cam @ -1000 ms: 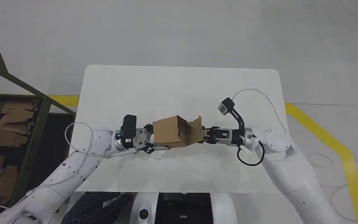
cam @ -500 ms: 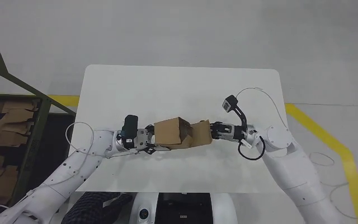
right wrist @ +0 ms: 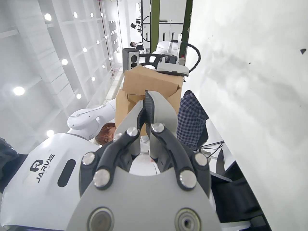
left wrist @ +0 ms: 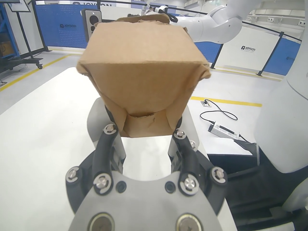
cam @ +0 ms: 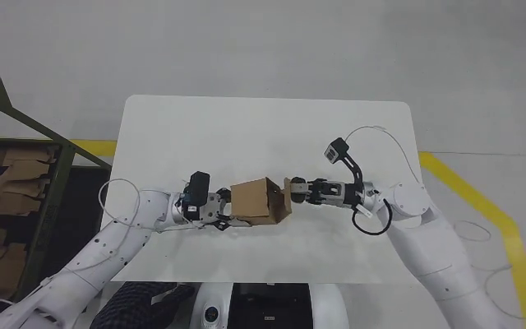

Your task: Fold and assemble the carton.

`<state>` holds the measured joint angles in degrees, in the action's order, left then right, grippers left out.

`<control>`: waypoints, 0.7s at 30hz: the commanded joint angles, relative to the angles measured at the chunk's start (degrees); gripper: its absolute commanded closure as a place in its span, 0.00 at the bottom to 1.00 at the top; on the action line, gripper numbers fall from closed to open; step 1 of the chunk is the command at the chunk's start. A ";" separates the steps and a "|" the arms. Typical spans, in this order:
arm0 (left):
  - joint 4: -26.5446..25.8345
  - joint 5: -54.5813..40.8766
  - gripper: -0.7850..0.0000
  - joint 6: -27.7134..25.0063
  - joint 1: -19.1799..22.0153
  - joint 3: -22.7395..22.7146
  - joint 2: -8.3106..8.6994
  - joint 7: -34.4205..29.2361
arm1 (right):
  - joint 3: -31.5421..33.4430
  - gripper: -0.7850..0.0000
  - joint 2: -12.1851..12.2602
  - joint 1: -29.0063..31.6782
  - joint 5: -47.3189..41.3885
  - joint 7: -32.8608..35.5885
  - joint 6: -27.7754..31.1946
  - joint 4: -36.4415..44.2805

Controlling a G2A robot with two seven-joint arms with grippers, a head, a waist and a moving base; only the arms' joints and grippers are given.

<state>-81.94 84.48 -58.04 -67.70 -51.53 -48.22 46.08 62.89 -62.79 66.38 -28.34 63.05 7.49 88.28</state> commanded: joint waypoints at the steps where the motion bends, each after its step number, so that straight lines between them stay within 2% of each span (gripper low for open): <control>1: 0.08 0.12 0.60 0.03 0.13 0.31 -0.02 0.06 | -0.64 1.00 -0.16 -0.67 0.07 0.03 0.00 -0.41; 15: 0.55 -0.79 0.60 0.03 0.79 1.14 0.29 0.20 | -0.38 1.00 -0.38 -1.01 -1.59 -0.68 1.33 -3.38; 21: 0.67 -0.18 0.60 0.03 0.62 0.86 0.44 0.20 | 7.06 1.00 1.19 2.19 2.75 -5.36 2.08 -0.26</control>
<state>-81.31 84.19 -58.00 -67.05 -50.67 -47.79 46.28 68.62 -61.87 67.96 -26.53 58.28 9.88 87.03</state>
